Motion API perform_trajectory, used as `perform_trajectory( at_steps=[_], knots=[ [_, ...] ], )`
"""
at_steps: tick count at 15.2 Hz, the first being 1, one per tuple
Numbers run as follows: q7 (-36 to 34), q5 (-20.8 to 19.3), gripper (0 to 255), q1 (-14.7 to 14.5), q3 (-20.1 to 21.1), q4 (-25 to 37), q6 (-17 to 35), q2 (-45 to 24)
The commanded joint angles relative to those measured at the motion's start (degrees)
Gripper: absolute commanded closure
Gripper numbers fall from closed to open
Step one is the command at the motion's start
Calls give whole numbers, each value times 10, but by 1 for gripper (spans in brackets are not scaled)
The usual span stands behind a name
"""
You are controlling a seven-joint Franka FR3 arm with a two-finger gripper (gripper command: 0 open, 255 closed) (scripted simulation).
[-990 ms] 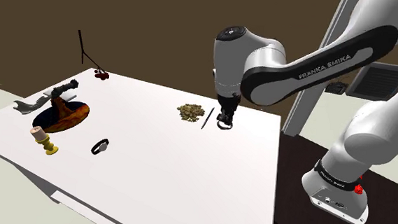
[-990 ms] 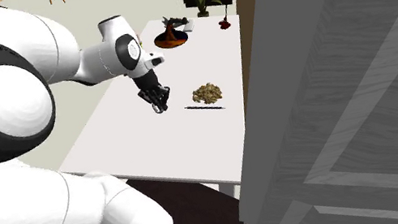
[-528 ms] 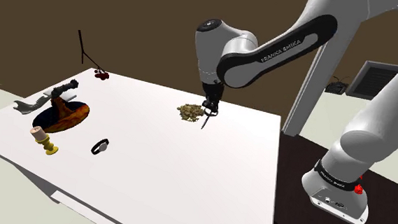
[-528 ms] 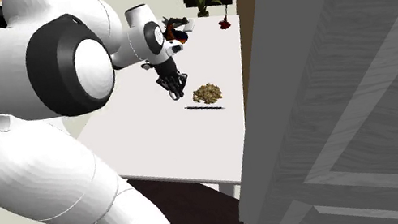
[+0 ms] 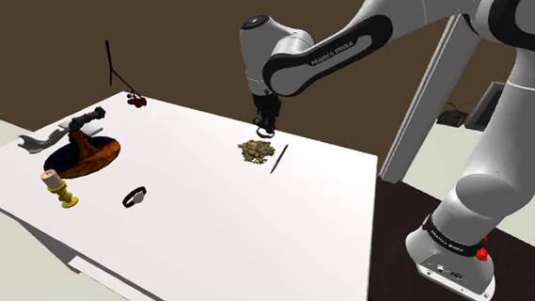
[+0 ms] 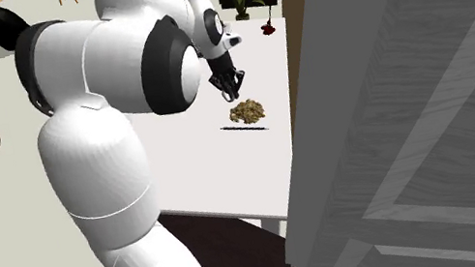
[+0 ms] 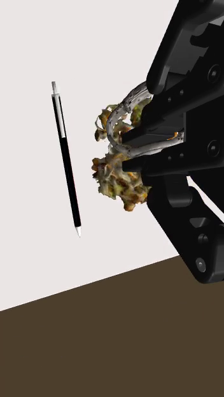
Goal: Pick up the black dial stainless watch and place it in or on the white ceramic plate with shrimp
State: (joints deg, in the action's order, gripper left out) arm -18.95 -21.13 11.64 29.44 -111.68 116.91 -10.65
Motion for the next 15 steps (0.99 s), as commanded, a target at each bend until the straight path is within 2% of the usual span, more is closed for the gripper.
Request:
perform_trajectory(
  at_steps=[1,3,15],
  knots=[
    [5,-20,255,-2,-8,54,-14,-44],
    [14,-38,255,-8,-18,121,-36,-94],
    [-19,-71,255,-15,-32,85,33,-135]
  ],
)
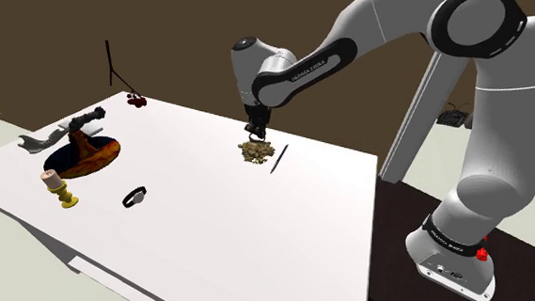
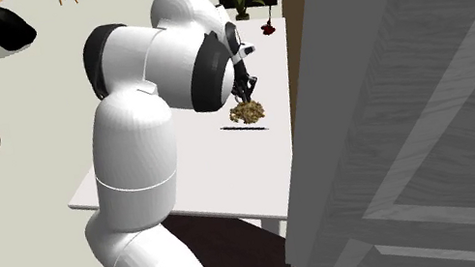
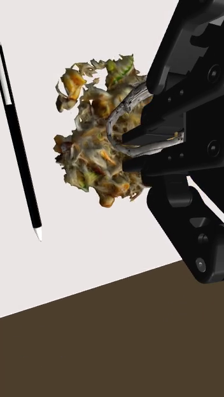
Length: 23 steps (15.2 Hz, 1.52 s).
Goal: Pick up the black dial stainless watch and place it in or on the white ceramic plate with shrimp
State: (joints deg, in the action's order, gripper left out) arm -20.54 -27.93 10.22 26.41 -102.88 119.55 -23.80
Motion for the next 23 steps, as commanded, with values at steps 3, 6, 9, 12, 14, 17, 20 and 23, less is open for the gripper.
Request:
perform_trajectory(
  at_steps=[3,6,9,12,14,17,20,23],
  knots=[
    [-10,-10,255,-3,-5,-8,18,-13],
    [-10,-10,255,-3,-5,-8,18,-13],
    [-10,-10,255,-3,-5,-8,18,-13],
    [-10,-10,0,-3,-5,-8,18,-13],
    [-10,-10,0,-3,-5,-8,18,-13],
    [-6,-3,0,-3,0,-2,4,-4],
    [6,16,0,-5,10,20,-37,19],
    [6,16,0,-5,10,19,-37,19]
  ],
)
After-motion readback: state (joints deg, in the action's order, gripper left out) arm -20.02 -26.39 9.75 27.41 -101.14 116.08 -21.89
